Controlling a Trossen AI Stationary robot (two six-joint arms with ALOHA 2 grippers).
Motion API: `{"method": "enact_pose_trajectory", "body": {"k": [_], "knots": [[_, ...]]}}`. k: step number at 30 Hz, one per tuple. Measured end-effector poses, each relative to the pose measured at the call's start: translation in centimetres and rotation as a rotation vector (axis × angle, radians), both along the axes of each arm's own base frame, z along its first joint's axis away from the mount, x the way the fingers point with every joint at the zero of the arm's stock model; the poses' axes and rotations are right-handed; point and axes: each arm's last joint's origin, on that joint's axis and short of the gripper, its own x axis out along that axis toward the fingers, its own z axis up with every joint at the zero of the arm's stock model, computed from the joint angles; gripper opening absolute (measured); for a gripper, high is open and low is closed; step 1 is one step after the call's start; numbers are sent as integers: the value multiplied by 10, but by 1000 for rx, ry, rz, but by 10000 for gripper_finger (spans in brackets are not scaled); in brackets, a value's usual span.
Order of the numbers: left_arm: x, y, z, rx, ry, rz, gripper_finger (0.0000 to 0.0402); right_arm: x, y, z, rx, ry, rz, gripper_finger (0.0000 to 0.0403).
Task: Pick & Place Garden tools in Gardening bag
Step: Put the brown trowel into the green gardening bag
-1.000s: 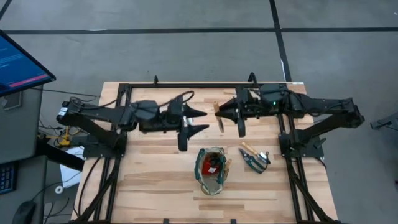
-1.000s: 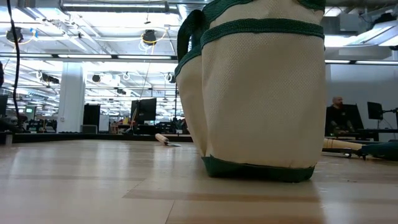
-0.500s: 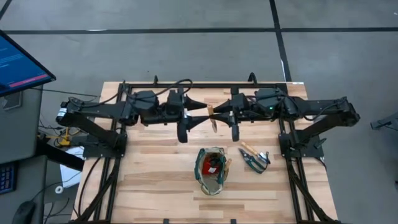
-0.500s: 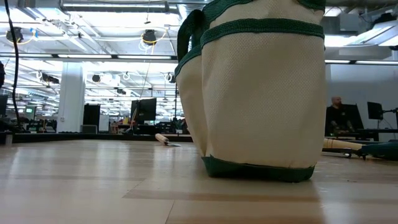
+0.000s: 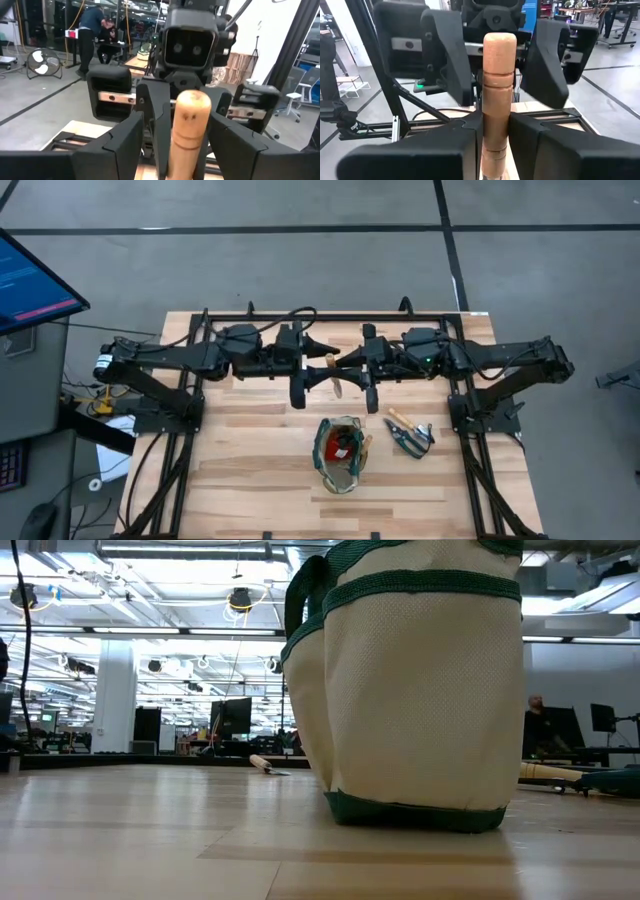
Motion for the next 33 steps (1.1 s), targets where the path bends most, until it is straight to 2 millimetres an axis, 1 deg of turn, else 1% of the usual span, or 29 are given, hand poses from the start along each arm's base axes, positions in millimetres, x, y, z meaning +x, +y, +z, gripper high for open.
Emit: {"method": "enact_pose_trajectory", "body": {"k": [3, 6, 9, 14, 15, 20, 23, 27, 30, 33], "knots": [[-1, 0, 0, 1, -2, 2, 212, -1, 0, 1, 1, -6, -2, 57], [-4, 1, 2, 0, -10, 2, 194, -2, -1, 2, 1, -7, -1, 57], [-5, 1, 4, 0, -18, 1, 157, -3, -1, 2, 1, -9, -1, 57], [1, 0, -1, 6, 4, 2, 79, -3, -1, 2, 4, -5, -2, 57], [2, 0, -1, 9, 6, -1, 69, -3, -1, 2, 6, -7, -2, 57], [3, -1, -2, 12, 14, -13, 68, -3, 0, 2, 10, -3, 5, 61], [3, -1, -3, 8, 17, -17, 68, -3, 0, 1, 8, 2, 7, 92], [2, -1, -3, 11, 27, -18, 68, -4, 1, 0, -6, 25, 50, 166], [-1, 0, -3, 14, 41, -17, 68, -15, 0, 6, -7, 17, 74, 224], [-7, 1, -4, 15, 80, -3, 68, -33, -2, 16, 20, 6, 87, 260]]}}
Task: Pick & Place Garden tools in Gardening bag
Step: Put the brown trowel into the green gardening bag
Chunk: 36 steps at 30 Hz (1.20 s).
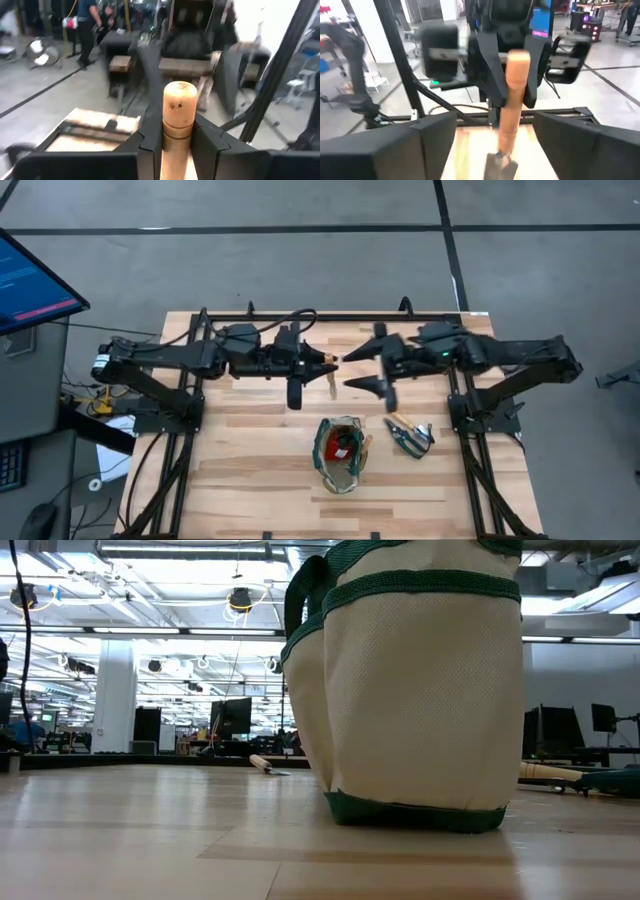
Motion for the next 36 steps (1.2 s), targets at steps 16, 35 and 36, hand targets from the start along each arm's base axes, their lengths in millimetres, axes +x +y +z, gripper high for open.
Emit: {"method": "enact_pose_trajectory", "body": {"k": [16, 35, 36], "knots": [[-54, -27, -38, 4, 148, -22, 68, -106, 12, 43, 132, -136, 80, 243], [-80, -28, -180, -57, 21, 86, 70, -69, -5, 38, 123, -162, -116, 221], [-80, -29, -186, -57, 10, 82, 70, -67, -6, 40, 131, -182, -119, 221]]}}
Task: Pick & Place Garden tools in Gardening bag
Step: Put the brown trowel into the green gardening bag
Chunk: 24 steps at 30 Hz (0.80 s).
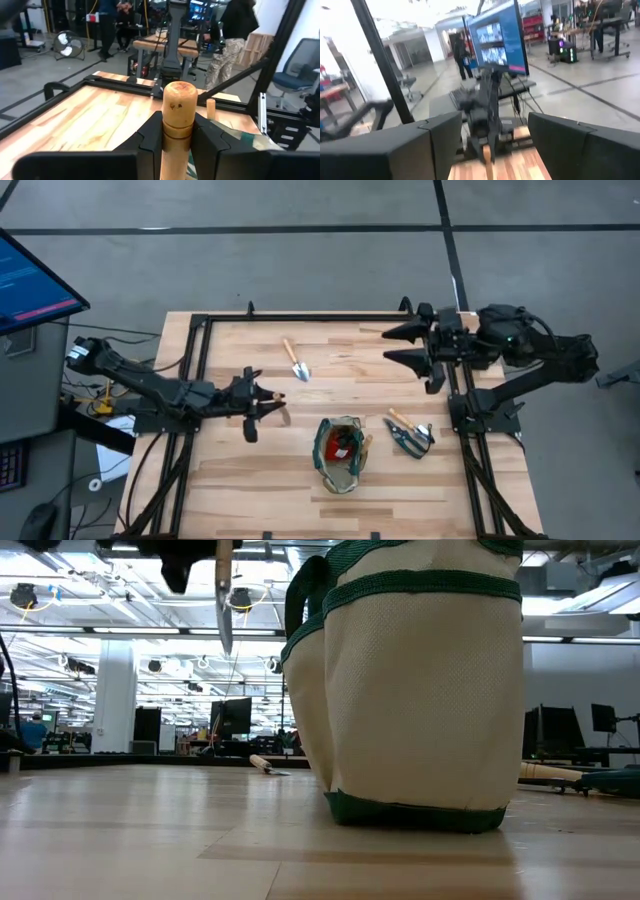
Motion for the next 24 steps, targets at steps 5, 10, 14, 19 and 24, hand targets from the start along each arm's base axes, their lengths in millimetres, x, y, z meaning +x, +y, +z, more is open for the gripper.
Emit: {"method": "enact_pose_trajectory", "body": {"k": [5, 10, 14, 19, 24], "knots": [[0, 2, -25, 46, 24, 5, 70, 6, -3, 4, 48, -61, -16, 221], [1, 12, -38, 66, 5, -2, 71, 15, -2, 8, 66, -125, -29, 221], [7, 23, -41, 87, -68, -78, 71, 27, -1, 5, 71, -132, -64, 221], [23, 35, -47, 120, -89, -122, 71, 41, 1, -2, 115, -113, -62, 221], [40, 44, -57, 104, -128, -174, 71, 47, 1, -4, 119, -109, -61, 221]]}}
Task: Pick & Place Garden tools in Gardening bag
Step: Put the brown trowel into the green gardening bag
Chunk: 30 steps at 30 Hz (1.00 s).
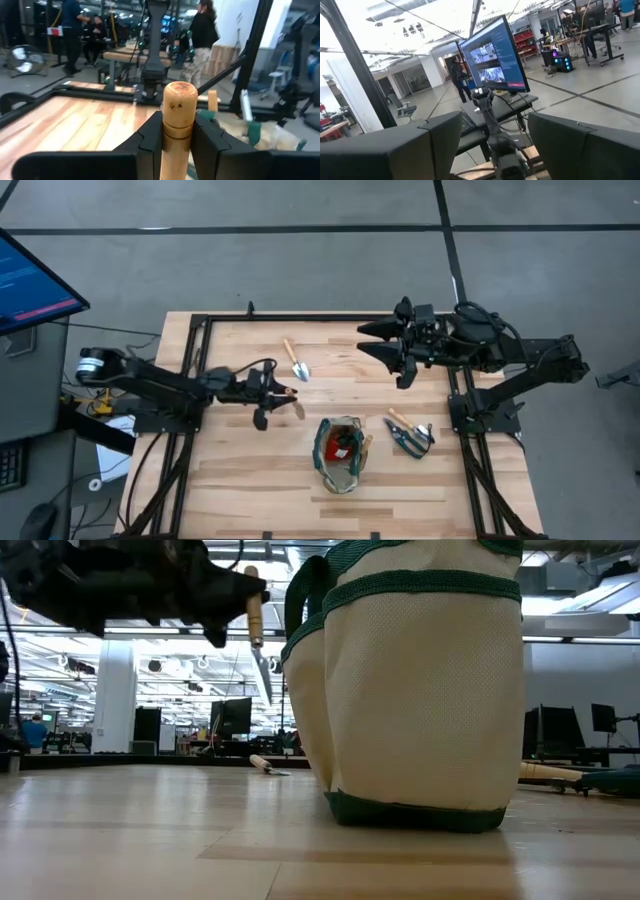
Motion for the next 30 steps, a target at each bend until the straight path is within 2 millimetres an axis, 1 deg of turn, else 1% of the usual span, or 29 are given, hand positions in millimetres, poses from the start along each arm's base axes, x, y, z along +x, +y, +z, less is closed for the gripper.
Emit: {"method": "enact_pose_trajectory", "body": {"k": [2, 5, 12, 16, 24, 30], "knots": [[5, 0, -3, -18, -32, -40, 71, -1, 0, 1, 1, -10, 0, 221], [17, -3, 0, -26, -52, -99, 72, -1, 0, 3, 4, -28, 0, 221], [46, -12, 17, 5, -84, -230, 72, -3, 0, 6, 7, -57, 0, 221], [50, -16, 22, 20, -97, -241, 72, -3, 0, 6, 7, -58, 2, 221], [54, -17, 34, 43, -141, -235, 72, -3, 0, 6, 7, -58, 3, 221], [57, -17, 30, 59, -101, -228, 72, -3, 0, 6, 7, -57, 3, 221]]}}
